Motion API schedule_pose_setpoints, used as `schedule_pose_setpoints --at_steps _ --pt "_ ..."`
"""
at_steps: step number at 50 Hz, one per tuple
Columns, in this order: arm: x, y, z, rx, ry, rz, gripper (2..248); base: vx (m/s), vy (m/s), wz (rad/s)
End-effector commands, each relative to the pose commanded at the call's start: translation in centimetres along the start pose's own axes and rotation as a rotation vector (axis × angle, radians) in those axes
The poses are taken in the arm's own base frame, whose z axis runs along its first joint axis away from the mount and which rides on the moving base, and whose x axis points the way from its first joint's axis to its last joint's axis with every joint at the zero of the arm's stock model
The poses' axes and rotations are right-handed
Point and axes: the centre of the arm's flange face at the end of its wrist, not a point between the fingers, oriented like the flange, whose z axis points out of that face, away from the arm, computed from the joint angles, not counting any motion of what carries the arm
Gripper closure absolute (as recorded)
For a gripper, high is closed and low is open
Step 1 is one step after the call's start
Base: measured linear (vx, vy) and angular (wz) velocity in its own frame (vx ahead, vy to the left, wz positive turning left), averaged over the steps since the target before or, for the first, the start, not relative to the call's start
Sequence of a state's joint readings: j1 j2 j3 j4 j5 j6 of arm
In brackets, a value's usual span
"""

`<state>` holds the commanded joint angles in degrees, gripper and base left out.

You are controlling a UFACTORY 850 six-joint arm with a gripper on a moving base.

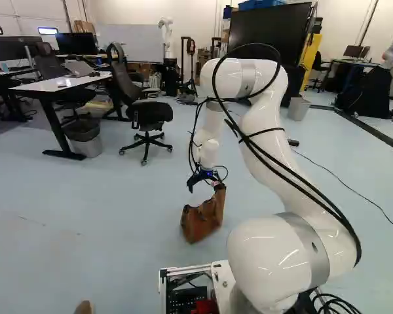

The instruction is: Pick up the grocery bag from the ground

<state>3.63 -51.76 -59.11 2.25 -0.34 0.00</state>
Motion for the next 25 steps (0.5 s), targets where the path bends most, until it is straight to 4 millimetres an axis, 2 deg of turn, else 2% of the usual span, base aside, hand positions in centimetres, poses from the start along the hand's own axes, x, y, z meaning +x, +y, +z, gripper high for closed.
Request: schedule_pose_setpoints --at_steps 25 --pt "1.9 1.6 4.0 -0.004 -0.004 0.031 3 0.0 0.0 0.0"
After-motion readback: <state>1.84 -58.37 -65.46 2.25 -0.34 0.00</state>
